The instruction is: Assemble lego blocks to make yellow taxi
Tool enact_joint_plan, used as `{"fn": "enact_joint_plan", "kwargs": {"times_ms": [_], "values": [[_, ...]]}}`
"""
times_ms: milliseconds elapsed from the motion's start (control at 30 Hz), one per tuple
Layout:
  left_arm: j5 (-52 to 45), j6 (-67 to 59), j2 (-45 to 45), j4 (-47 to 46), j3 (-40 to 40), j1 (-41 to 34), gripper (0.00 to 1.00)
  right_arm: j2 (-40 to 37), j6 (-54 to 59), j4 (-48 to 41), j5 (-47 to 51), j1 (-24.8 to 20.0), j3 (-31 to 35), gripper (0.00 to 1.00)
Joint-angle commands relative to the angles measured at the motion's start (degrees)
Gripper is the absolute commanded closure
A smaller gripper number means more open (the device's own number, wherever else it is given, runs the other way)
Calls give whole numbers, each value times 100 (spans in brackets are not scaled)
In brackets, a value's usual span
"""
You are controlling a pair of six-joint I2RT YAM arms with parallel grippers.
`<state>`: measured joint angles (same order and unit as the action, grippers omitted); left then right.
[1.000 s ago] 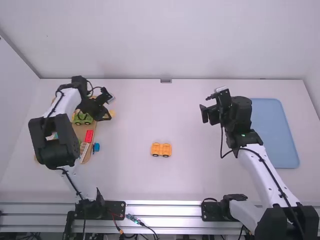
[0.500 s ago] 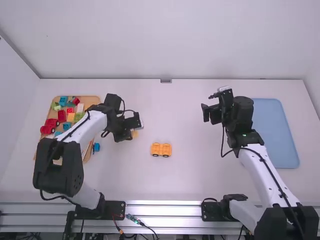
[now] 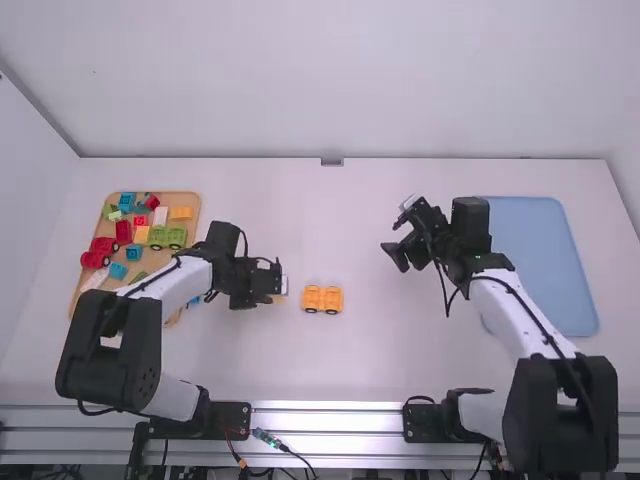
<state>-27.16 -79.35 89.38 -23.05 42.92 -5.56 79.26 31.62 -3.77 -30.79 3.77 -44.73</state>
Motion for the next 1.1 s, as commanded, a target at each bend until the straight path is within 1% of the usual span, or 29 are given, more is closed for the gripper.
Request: {"fn": "enact_joint_plan", "kwargs": {"times_ms": [0,200,367,500,633,700,800,933,967,1033,1067], "values": [[-278,-105,-103,49,-122,50,98,231,658,-39,-835,-65,-133,1],[-248,520,83,421,-105,50,98,721,1215,-127,-1239,-37,-133,1],[-95,503,520,213,136,50,98,1022,1482,-92,-1281,156,-68,1],[202,485,841,-14,369,50,98,1046,1423,55,-1257,265,46,1],[104,-81,920,-198,426,50,98,1042,1395,234,-1106,357,192,1],[39,-306,920,-161,380,50,98,1044,1261,503,-977,427,356,1],[161,-94,920,134,275,50,98,1046,1150,1045,-988,499,678,1],[176,-107,920,211,210,52,98,1046,914,1926,-988,490,1178,1],[174,-103,920,215,210,52,97,1046,905,1961,-988,488,1196,1],[133,-105,920,224,199,52,88,1046,750,2382,-988,490,1425,1],[135,-105,920,217,199,48,87,1046,756,2540,-999,490,1523,1]]}}
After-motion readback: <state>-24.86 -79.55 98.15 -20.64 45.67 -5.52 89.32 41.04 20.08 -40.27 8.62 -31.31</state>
